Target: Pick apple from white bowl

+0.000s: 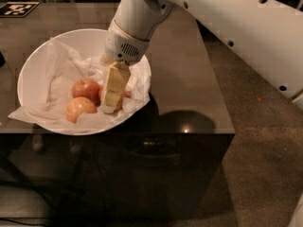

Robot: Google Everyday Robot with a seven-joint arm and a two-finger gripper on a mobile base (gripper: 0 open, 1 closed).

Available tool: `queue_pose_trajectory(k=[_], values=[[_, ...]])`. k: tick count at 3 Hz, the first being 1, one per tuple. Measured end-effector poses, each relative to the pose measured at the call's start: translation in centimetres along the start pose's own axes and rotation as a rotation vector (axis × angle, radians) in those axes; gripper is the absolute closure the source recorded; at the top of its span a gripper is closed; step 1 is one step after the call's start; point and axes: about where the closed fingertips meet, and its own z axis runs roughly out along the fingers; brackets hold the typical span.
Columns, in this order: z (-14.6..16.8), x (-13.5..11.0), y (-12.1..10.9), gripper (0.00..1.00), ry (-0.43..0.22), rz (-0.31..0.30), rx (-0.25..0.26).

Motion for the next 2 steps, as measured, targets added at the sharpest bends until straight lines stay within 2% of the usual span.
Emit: queue_pose_trajectory(k=[2], values=[[0.87,0.95,-0.53,0.28,0.009,0.014,0.008]])
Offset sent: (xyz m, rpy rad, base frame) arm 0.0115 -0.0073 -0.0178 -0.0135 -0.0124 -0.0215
